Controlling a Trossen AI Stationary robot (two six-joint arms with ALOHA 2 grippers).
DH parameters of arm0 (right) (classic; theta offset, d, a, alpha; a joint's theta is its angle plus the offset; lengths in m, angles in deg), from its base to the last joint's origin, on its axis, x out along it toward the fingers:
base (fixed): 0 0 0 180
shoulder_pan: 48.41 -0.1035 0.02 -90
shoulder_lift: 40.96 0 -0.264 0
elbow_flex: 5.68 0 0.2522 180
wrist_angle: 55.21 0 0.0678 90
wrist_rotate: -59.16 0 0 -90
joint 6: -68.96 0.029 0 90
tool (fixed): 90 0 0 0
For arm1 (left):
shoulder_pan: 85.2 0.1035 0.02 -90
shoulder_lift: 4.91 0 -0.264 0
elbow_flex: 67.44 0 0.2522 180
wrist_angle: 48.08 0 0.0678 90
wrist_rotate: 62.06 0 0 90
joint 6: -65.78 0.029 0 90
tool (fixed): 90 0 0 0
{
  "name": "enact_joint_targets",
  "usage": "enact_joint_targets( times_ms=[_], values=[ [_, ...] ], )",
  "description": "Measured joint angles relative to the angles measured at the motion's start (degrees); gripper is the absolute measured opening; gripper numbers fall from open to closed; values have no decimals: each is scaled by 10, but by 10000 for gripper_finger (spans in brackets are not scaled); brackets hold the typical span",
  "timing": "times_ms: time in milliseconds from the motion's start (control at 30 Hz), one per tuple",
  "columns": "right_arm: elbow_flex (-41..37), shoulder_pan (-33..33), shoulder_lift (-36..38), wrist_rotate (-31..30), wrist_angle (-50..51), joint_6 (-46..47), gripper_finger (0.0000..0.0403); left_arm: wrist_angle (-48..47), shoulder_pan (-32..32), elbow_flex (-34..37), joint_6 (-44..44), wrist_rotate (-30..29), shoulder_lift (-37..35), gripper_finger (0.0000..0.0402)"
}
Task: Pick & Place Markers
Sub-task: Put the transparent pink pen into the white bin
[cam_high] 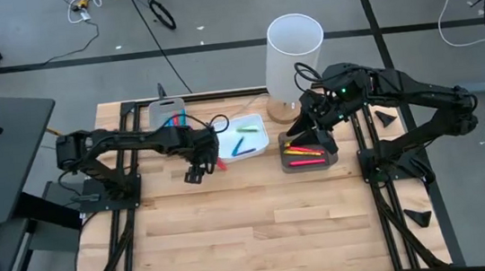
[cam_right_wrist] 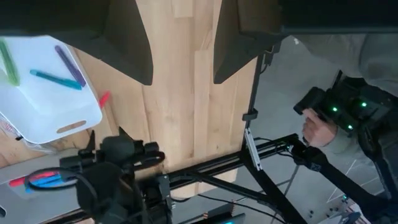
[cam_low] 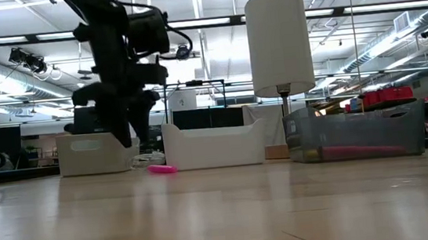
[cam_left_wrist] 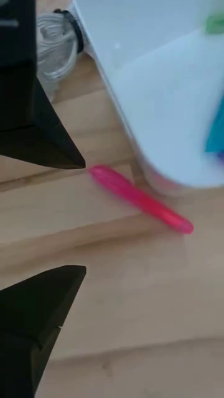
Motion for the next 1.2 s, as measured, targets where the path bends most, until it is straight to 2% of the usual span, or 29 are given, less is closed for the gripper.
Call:
enact_joint_targets(
  times_ms=[267, 433, 700, 867, 1200],
  values=[
    [0, 0, 0, 0, 0, -8, 168, 49, 7, 0, 33, 4, 41, 268],
    [0, 0, 0, 0, 0, -8, 168, 53, 11, 0, 58, 43, 68, 268],
    [0, 0, 0, 0, 0, -7, 168, 112, 23, 0, 61, 2, 90, 268],
    [0, 0, 0, 0, 0, -6, 168, 101, 38, -3, 79, 57, 93, 268],
    [0, 0, 0, 1, 0, 5, 168, 83, 39, -5, 79, 73, 118, 268]
  ],
)
